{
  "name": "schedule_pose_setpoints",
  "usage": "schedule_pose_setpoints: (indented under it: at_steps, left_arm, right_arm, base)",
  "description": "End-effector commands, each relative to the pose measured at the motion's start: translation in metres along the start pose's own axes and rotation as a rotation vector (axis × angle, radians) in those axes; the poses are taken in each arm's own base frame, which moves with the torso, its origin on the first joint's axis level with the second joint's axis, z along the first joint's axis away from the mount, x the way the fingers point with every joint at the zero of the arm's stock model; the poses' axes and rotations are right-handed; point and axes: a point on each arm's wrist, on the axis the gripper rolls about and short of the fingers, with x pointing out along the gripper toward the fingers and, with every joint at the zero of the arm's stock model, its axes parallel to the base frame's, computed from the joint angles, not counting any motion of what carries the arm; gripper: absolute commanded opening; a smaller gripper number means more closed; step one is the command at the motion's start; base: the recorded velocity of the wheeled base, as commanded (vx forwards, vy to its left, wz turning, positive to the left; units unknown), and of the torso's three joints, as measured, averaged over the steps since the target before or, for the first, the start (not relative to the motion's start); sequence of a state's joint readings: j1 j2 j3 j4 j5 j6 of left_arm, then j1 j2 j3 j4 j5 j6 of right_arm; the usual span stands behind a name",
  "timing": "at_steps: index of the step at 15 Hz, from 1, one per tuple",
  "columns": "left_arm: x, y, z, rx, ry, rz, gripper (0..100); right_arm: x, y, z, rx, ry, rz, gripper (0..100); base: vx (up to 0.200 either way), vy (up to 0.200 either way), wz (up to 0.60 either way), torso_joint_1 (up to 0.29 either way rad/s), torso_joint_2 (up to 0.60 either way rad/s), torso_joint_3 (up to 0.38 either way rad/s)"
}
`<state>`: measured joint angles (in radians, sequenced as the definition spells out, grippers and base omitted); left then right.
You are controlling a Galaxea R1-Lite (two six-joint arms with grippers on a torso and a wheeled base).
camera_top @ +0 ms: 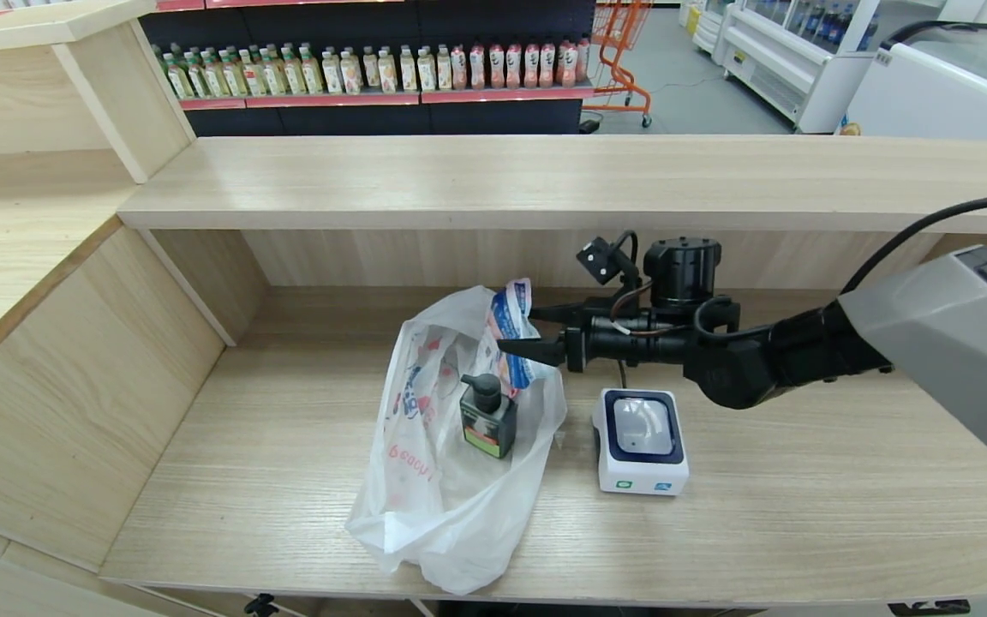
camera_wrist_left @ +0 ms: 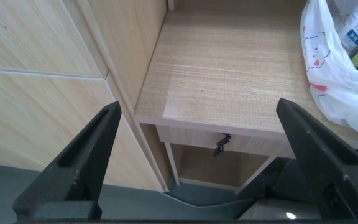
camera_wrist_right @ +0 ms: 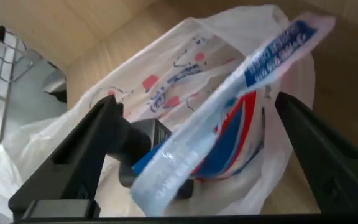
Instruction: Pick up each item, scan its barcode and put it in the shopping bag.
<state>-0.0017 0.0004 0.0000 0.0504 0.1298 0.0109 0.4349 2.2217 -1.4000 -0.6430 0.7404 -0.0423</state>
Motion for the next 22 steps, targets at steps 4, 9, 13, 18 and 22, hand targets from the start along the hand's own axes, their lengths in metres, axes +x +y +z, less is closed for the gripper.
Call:
schedule_pose_setpoints:
  at_steps: [4,9,13,18,22]
  left_arm:
    - [0.000,0.000,0.000,0.000,0.000,0.001,100]
    - [0.000,0.000,0.000,0.000,0.000,0.001,100]
    - [0.000,0.000,0.000,0.000,0.000,0.001,100]
    - [0.000,0.000,0.000,0.000,0.000,0.001,100]
    - [0.000,0.000,0.000,0.000,0.000,0.001,100]
  right_arm:
    - [-0.073,0.045,0.048,0.080,-0.046,-0.064,100]
    - [-0.252,0.175,-0.003,0.180,-0.010,-0.430,100]
    - [-0.311,0.245,-0.063,0.234,0.065,-1.015,100]
    - [-0.335,0.299,-0.132,0.082,-0.133,-1.196,100]
    - [-0.337,0.307,-0.139,-0.024,-0.151,-1.172,100]
  base:
    - [0.000,0.000,0.00,0.000,0.00,0.000]
    - [0.000,0.000,0.00,0.000,0.00,0.000]
    - [0.000,0.000,0.00,0.000,0.00,0.000]
    - [0.000,0.000,0.00,0.000,0.00,0.000]
    - [0.000,0.000,0.00,0.000,0.00,0.000]
